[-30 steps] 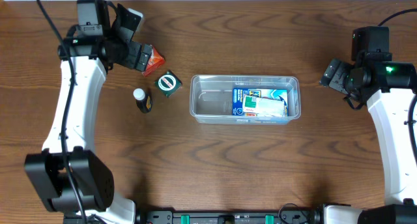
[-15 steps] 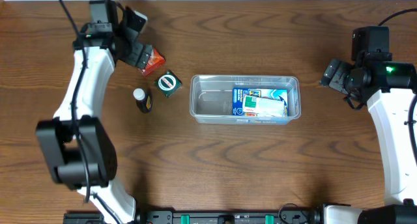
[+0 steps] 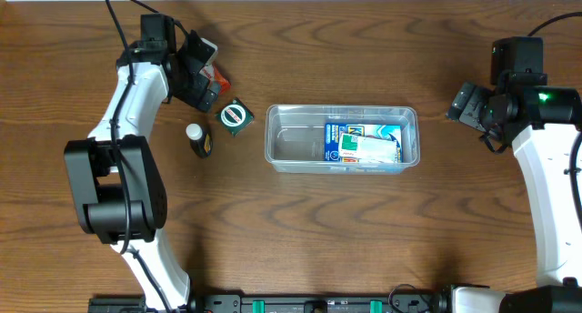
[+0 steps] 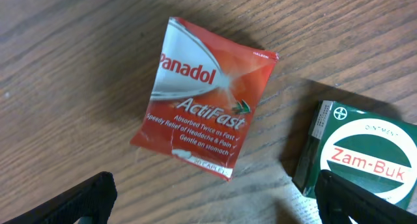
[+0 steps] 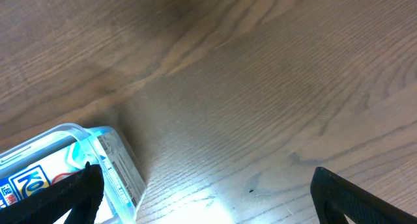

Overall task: Pack container
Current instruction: 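Close the left gripper on the red Panadol ActiFast packet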

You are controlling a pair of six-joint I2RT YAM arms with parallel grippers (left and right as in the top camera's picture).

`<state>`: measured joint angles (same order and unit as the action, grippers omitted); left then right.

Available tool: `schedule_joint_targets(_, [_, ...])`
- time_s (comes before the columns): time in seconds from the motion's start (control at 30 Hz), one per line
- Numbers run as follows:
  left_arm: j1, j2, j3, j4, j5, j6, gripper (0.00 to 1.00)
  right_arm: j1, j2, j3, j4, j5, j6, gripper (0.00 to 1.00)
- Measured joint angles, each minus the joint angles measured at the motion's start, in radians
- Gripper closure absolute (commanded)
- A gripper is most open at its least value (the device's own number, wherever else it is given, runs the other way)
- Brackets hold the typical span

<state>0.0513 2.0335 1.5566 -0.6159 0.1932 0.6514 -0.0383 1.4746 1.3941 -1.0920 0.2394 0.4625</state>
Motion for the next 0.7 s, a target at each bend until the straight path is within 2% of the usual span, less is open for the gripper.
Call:
schedule_joint_targets(0.33, [0.0,0.08,0.0,0.079,0.01,0.023,0.02,0.0,0.0,0.0,0.0,0.0,0.0,0.01])
schedule_joint_targets(0.7, [0.0,0.09,0.0,0.153,0.01,0.056,0.02,0.0,0.0,0.0,0.0,0.0,0.0,0.01])
